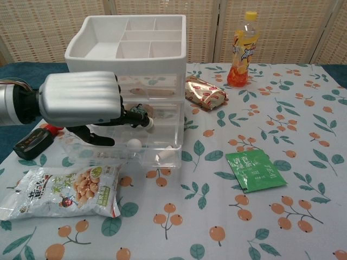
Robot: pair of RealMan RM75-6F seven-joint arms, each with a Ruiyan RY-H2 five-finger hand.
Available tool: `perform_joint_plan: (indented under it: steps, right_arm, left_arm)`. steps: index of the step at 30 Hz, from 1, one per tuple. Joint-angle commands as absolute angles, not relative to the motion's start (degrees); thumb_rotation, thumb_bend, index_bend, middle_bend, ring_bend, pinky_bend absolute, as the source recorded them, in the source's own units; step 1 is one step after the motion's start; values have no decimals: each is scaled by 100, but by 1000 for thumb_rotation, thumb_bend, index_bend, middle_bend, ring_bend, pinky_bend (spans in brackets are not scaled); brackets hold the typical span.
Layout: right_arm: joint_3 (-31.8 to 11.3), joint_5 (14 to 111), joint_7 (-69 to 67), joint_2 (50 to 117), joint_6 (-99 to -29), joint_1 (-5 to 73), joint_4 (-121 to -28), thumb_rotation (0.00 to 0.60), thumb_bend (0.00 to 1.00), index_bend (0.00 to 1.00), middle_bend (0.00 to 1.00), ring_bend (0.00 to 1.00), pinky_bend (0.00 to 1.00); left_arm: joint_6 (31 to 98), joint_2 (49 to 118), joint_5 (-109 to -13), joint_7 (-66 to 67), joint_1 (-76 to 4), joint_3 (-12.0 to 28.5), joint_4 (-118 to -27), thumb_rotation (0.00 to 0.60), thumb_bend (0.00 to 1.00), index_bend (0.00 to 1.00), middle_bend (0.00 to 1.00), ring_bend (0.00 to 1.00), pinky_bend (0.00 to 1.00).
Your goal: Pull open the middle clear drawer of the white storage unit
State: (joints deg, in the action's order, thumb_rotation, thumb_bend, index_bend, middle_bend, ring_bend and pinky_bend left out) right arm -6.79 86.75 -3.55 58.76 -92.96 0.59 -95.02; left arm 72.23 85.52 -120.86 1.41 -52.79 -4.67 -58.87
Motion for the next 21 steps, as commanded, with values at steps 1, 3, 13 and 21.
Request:
perform_joint_plan:
  steps: [1,3,13,21]
  right_arm:
    - [-679,8662,-343,5883,-9282,63,-9506,600,341,79,210,136,206]
    - [-681,8652,-338,5889,-9272,66,-9509,600,341,79,210,135,206]
    - [-687,8615,-338,5911,-9236,74,-9489,600,341,80,210,135,207]
    - [-685,8599,-374,5938,-9227,71,-9448,600,341,79,210,136,207]
  left_arm:
    - [7206,8590,-12055,128,-5329,-514,-5839,600,240,287,865,943,1000]
    - [7194,8615,-12032,120,-5350,-542,-5807,600,240,288,865,943,1000]
    - [7013,8645,-11947,317,-5491,-674,-5841,600,240,297,865,943,1000]
    - [6800,8562,-11845,593,-5602,-690,-6103,600,240,337,865,944,1000]
